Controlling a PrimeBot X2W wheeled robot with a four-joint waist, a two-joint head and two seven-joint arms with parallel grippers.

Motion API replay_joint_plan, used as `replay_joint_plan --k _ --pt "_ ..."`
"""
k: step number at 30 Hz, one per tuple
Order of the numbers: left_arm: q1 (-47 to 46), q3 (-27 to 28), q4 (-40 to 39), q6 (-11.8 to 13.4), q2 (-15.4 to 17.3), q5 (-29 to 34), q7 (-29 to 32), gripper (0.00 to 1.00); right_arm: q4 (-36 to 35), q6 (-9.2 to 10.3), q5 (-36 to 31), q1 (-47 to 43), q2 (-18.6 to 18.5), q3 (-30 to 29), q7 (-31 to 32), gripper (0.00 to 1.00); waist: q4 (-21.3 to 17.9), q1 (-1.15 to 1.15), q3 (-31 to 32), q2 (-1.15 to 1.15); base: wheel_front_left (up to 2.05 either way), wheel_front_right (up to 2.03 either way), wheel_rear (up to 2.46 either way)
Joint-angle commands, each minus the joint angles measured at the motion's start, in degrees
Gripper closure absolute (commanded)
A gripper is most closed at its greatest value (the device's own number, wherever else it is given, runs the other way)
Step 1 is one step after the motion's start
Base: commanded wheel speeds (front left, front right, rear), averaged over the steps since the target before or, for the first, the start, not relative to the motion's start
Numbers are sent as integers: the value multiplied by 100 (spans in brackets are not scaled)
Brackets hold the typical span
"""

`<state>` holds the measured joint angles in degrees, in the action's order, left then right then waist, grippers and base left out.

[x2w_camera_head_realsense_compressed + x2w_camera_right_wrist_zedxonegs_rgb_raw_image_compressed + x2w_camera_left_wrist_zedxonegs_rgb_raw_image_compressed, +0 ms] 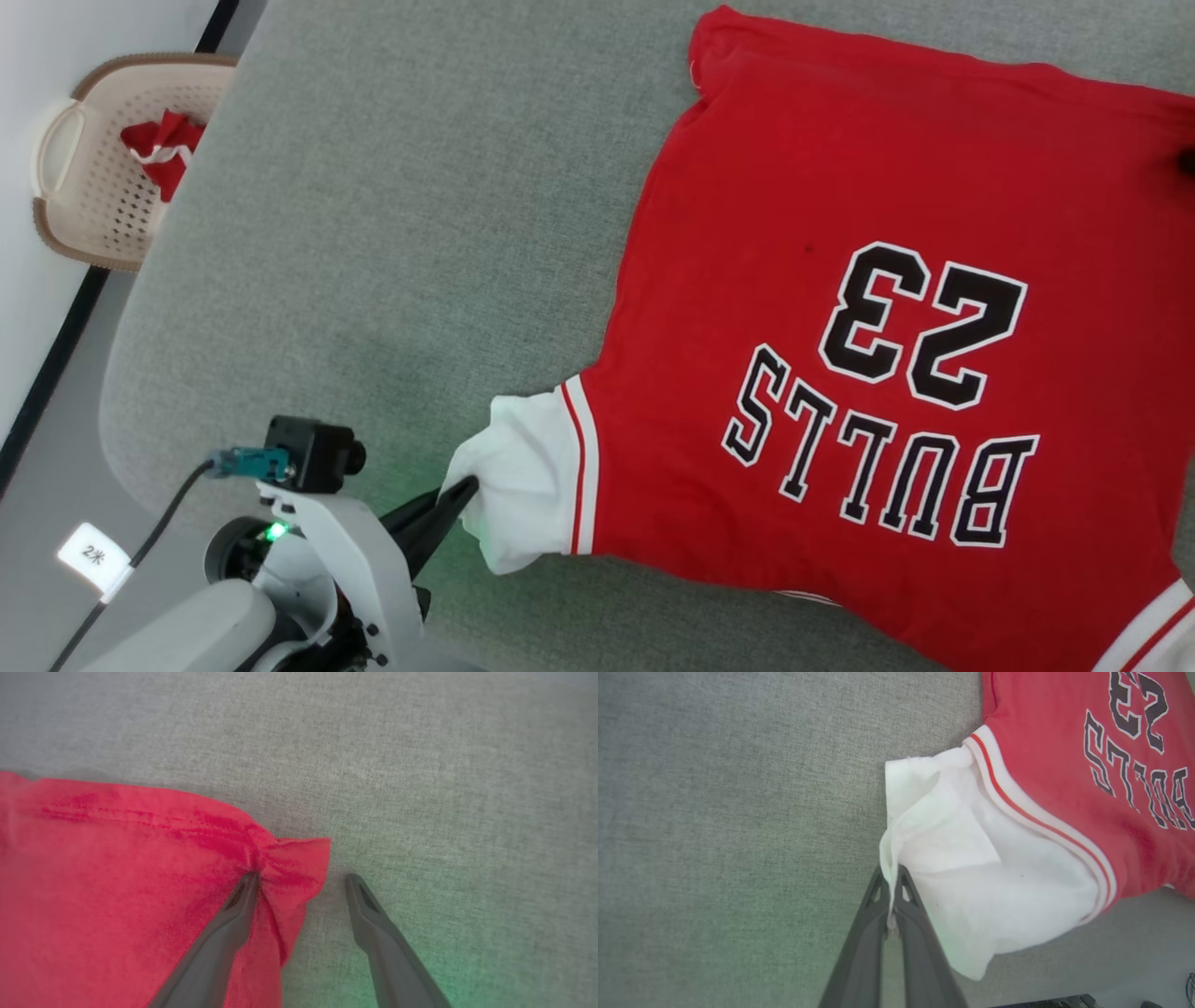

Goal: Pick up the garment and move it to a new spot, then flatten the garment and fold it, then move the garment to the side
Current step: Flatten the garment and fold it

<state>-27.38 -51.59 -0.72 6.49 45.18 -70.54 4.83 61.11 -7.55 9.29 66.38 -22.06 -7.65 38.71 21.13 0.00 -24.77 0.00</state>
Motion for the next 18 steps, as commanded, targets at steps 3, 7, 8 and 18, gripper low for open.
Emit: replay_joint_plan --k 3,7,8,18 --pt "-72 13 92 -55 -47 13 -46 100 546 12 -285 -407 90 -116 147 100 7 0 -30 0 0 0 0" --pt "-55 26 177 -83 -20 8 -65 100 605 12 -537 -225 110 -188 -2 100 -92 0 60 0 0 0 0" --pt "-39 35 186 -76 -1 7 -79 100 594 12 -580 -182 127 -152 -24 100 -130 0 92 0 0 0 0" --pt "172 118 -11 124 358 -26 -100 100 132 11 24 -111 462 761 157 100 -648 0 579 0 0 0 0"
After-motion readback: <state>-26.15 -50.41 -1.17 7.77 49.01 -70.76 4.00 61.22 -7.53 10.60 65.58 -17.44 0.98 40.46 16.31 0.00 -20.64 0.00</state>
